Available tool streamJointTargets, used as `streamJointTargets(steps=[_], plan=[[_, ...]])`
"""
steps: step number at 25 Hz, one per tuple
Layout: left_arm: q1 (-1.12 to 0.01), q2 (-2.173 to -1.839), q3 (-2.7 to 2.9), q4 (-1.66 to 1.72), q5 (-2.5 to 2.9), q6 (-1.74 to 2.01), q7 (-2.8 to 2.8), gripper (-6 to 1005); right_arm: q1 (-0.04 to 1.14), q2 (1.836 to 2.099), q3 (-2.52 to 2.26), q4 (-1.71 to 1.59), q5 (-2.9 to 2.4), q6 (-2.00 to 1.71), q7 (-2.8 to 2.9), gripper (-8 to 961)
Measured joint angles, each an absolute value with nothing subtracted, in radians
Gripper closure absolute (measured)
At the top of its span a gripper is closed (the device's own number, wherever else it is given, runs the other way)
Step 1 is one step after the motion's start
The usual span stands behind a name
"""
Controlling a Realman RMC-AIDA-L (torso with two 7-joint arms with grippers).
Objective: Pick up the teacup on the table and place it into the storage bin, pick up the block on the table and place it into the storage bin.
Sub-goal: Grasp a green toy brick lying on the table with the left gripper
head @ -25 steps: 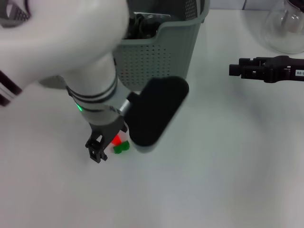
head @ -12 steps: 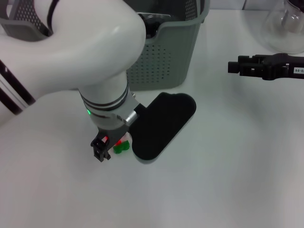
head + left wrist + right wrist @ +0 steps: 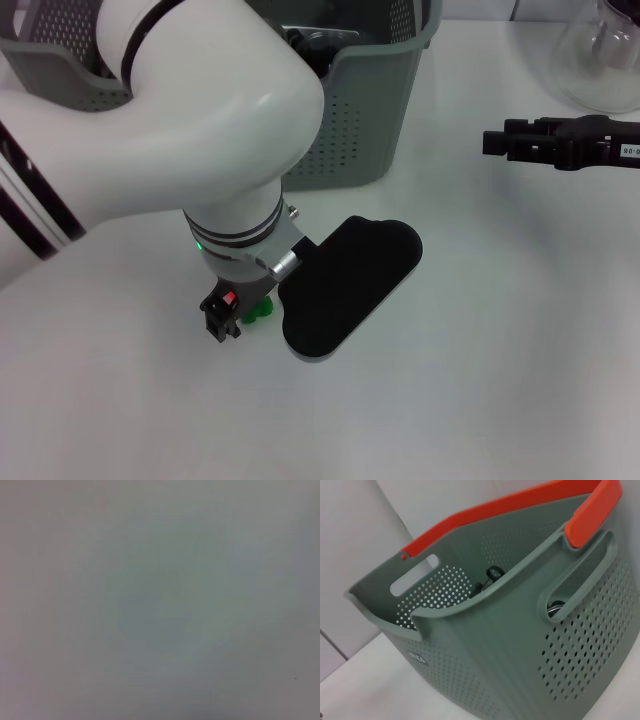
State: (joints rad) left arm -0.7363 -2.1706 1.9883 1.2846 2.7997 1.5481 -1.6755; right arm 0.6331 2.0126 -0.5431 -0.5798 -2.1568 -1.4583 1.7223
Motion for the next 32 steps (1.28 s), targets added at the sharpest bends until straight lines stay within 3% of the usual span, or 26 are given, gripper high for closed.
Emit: streamJointTargets(steps=[6,17,31,32], plan=[[-0.735,-2.171,1.996,1.277,2.802,1.538,-1.673,201,0.631,2.013,-0.543,-0.58,-2.157,-1.458,1.722,356],[-0.735,-2.172,2.023,1.264,2.816,1.522,-1.672,414,0.629,2.014,-0.543,-0.58,-2.157,-1.459,1.721,357],[-0.737,-2.172,2.031,1.257,2.823,1.513,-1.684,413,0.627,2.014,-0.541,-0.58,-2.157,-1.459,1.721,357],[-0.738,-2.172,2.031,1.256,2.826,1.513,-1.688,448,0.627,2.014,-0.541,-0.581,-2.157,-1.459,1.721,357]])
